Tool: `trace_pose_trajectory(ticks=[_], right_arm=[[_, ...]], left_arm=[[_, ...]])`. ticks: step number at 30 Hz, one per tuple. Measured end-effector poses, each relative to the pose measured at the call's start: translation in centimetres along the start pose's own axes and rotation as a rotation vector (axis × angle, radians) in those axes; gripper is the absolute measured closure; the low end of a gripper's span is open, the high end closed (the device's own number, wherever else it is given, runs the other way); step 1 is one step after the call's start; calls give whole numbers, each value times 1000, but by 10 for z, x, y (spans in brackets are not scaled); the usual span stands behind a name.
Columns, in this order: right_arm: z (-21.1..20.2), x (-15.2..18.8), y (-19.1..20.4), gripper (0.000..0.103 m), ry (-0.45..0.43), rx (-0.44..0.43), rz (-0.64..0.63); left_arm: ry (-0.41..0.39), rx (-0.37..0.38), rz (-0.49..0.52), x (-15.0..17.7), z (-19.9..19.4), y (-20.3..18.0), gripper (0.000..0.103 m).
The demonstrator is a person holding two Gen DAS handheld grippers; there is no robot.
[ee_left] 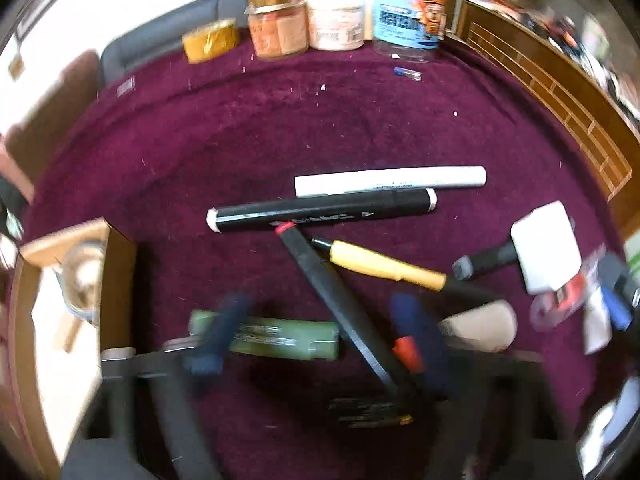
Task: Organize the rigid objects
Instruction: 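Grasp the black marker with red end using the left tool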
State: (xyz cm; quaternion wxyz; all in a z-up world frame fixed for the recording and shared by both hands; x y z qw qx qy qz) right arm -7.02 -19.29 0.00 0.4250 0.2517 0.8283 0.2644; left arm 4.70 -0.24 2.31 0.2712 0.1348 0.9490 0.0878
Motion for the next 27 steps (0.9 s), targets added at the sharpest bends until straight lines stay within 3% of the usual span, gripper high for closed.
trace_pose_trajectory(ticks=[2, 3, 11, 13, 17, 19, 21, 27], right_arm=[[1, 0, 1, 6, 0, 4, -2], [1, 0, 1, 6, 1, 6, -3], [2, 0, 2, 6, 4, 17, -11], [2, 0, 2, 6, 4, 19, -13], [2, 0, 2, 6, 4, 20, -13], [2, 0, 2, 6, 4, 19, -13], [2, 1, 2, 6, 2, 19, -11], [3, 0, 2, 6, 3, 25, -15]], left_arm=[[31, 40, 12, 8, 2, 9, 91], [22, 51, 15, 12, -2, 15, 91], [41, 135, 10, 36, -10, 30, 91], [41, 122, 24, 36, -9, 24, 89], [3, 80, 61, 27, -7, 6, 75], [-21, 59, 77, 24, -7, 0, 76], [-17, 101, 59, 25, -7, 3, 90], [-51, 201, -34, 37, -31, 31, 91]])
Point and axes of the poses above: each gripper's, at about its wrist camera, not at the fingertips, and z roughly the way its jaws point, y to its left, x to its underside, the point moved 1 cm from there along z, roughly the way its jaws point, and after that the axes turned 14 degrees about -x, right-handed, at the moved point
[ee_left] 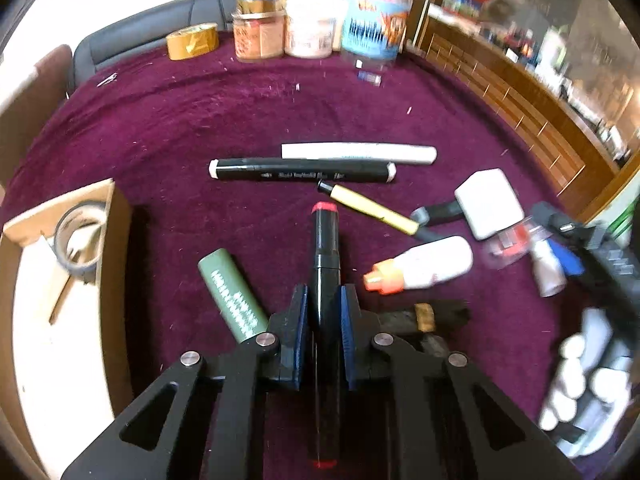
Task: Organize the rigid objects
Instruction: 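Grasp the black marker with red end using the left tool, then carry black marker toward tray with left tool while right tool grasps green cylinder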
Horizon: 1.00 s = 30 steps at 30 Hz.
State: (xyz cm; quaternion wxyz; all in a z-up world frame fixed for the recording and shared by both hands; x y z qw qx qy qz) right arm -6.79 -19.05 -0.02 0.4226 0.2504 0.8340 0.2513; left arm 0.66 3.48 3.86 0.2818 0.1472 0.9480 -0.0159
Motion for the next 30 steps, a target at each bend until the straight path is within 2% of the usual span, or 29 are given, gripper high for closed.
trace_pose_trajectory(ticks=[6, 10, 14, 17, 21, 24, 26, 27, 30], right_arm=[[1, 0, 1, 6, 3, 14, -11], [3, 1, 3, 6, 8, 32, -23], [8, 2, 9, 5, 26, 73, -53], [11, 3, 20, 6, 74, 116, -105], [-11, 13, 59, 7, 49, 52, -171], [-16, 23, 90, 6, 62, 19, -227], [-15, 30, 107, 6, 87, -6, -258], [-14, 36, 115, 6, 101, -17, -279], [-13, 47, 129, 6, 133, -39, -314]], left_arm=[[-112, 149, -128, 17, -62, 35, 91], [-201, 208, -206, 36, -101, 65, 91], [-294, 216, -265, 56, -133, 101, 91], [-309, 202, -291, 67, -142, 124, 91], [-281, 184, -223, 80, -137, 126, 89], [-218, 192, -153, 88, -117, 103, 82], [-176, 197, -89, 91, -100, 78, 81], [-172, 182, -62, 92, -96, 69, 81], [-135, 73, 40, 89, -71, 35, 81]])
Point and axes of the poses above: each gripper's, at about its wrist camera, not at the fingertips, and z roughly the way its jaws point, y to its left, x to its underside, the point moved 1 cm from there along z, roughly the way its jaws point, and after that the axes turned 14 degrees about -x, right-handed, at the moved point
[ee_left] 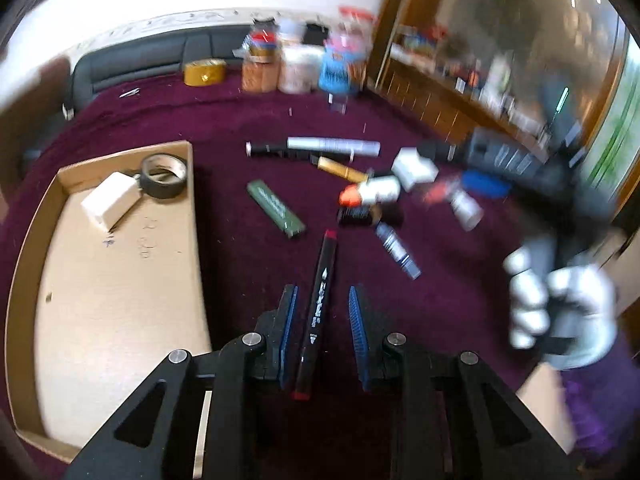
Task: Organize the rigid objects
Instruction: 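Carry black marker toward tray with left tool while right tool grasps green cylinder, then release marker in tray with left tool while right tool drops green cylinder there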
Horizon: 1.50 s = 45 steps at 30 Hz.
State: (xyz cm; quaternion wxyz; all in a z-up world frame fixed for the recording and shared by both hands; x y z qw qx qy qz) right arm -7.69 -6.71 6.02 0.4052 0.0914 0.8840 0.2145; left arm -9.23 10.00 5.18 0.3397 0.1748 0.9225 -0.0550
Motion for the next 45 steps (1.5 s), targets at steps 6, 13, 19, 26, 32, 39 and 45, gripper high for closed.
trace_pose_trajectory(ticks=[6, 13, 19, 26, 32, 39, 45], right_arm=[[6, 9, 12, 6, 56, -23, -36], [32, 10, 33, 6, 139, -56, -97], [78, 14, 68, 6, 227, -64, -191], [142, 24, 97, 22, 352, 17, -322], [155, 31, 95, 84, 373, 51, -338], [135, 20, 77, 85, 339, -37, -221], [107, 5, 84, 85, 269, -127, -152]], left_arm=[[87, -143, 79, 11, 50, -28, 82], [87, 76, -90, 10, 16, 8, 92], [-19, 184, -269, 17, -42, 73, 92], [-91, 110, -388, 27, -73, 137, 92], [-48, 52, -472, 41, -58, 173, 92], [-22, 29, -516, 49, -42, 185, 92], [7, -25, -501, 45, -37, 195, 92]])
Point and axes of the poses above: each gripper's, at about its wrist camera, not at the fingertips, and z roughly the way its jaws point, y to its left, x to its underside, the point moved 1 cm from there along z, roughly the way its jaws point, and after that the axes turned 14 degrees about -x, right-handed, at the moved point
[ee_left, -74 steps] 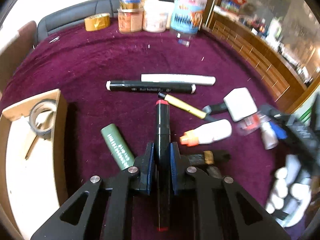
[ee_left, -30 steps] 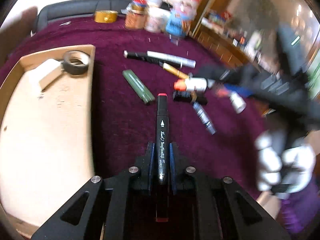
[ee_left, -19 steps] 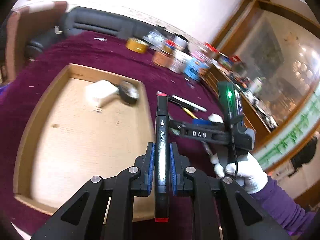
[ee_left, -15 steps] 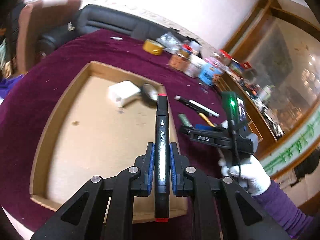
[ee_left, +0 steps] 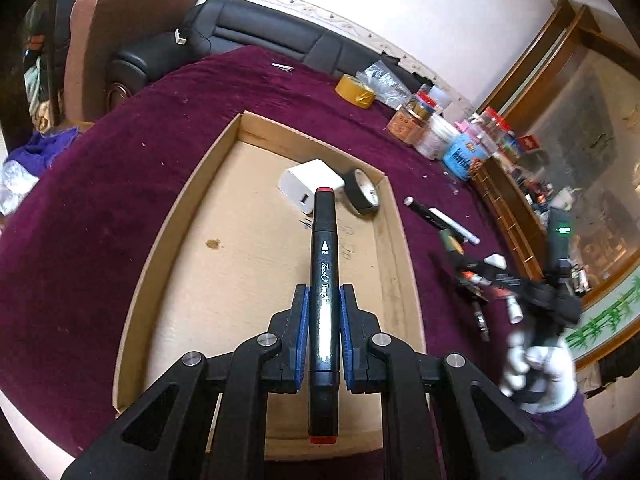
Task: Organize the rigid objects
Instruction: 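Release marker in tray with left tool while right tool drops green cylinder there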
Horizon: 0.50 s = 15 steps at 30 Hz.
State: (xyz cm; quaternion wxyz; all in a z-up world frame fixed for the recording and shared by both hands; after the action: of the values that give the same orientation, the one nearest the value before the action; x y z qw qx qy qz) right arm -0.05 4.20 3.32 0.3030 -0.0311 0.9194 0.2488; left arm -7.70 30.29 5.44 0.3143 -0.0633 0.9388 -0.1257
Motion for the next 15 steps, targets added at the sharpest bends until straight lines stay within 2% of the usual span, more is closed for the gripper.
trace_pose_trajectory(ticks=[3, 8, 15], right_arm=[[-11, -4, 14, 85, -13, -77, 11], [-3, -4, 40, 85, 27, -183, 20], [34, -1, 71, 85, 100, -236, 17]], left_arm=[[9, -45, 34, -14, 9, -3, 91], [58, -113, 52, -47, 44, -2, 92], [128, -208, 69, -80, 94, 1, 92]])
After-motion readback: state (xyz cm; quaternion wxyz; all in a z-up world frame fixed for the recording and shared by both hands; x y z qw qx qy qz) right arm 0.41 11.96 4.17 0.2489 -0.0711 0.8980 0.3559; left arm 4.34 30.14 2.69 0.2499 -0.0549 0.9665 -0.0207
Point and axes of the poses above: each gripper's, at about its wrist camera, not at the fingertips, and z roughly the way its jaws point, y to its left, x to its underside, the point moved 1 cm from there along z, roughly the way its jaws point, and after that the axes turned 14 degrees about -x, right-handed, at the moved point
